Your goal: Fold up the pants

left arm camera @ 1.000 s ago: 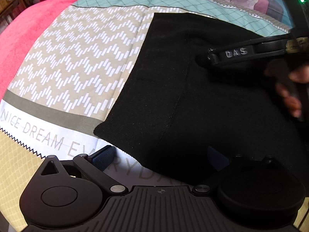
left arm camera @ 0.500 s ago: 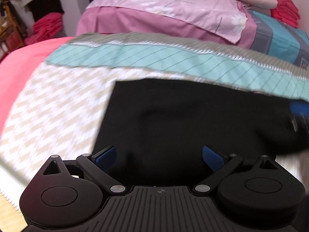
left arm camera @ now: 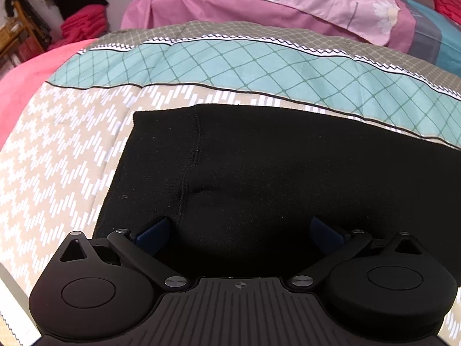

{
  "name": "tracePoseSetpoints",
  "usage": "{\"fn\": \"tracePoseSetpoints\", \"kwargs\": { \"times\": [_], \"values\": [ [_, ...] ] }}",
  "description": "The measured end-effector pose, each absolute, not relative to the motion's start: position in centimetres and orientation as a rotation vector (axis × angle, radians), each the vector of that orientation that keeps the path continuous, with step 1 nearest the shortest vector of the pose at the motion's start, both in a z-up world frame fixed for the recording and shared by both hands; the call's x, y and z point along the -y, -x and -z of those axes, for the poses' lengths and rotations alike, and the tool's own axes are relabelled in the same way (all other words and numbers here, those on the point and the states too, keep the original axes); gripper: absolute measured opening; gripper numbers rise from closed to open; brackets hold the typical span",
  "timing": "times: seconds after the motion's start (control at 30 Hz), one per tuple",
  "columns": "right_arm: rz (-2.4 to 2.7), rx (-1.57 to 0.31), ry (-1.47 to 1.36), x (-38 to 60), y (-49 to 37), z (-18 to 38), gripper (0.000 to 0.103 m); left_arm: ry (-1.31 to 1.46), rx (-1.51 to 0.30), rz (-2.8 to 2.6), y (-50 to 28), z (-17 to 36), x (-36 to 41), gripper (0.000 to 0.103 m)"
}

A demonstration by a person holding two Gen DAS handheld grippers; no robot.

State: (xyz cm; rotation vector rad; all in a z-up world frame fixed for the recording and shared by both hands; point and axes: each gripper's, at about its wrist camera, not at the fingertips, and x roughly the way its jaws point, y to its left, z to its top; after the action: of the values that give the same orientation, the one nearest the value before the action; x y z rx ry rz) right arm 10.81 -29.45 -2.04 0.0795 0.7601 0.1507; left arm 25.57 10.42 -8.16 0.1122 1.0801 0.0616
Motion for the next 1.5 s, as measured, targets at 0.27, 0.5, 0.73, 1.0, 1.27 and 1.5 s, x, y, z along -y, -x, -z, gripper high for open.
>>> {"fn": "tracePoseSetpoints", "kwargs": {
  "times": [0.27, 0.5, 0.73, 1.0, 1.27, 1.5],
  "values": [
    [0.124, -0.727, -0.228, 39.2, -8.3, 2.4, 0.097, -0.104, -1.078, -0.081, -25.2, 8.0, -10.0, 0.103],
    [0.241, -0.783, -0.25, 44.4, -8.9, 4.6, 0.091, -0.094, -1.071, -0.103, -25.5, 8.3, -10.1, 0.103],
    [0.408, -0.797, -0.278, 45.8, -8.1, 4.6, 0.097, -0.092, -1.077, -0.118, -25.6, 8.3, -10.0, 0.103],
    [0.35, -0.782, -0.219, 42.1, -4.9, 1.4, 0.095, -0.057, -1.131, -0.076, -24.6, 5.9, -10.3, 0.103],
    [0.39, -0.779, -0.205, 36.5, 2.2, -0.1, 0.095, -0.094, -1.05, 0.053, -16.8, 1.9, -10.4, 0.103],
    [0.649, -0.761, -0.295, 35.1, 10.1, 1.0, 0.095, -0.156, -1.086, 0.186, -10.8, 3.0, -7.6, 0.103]
  ]
}}
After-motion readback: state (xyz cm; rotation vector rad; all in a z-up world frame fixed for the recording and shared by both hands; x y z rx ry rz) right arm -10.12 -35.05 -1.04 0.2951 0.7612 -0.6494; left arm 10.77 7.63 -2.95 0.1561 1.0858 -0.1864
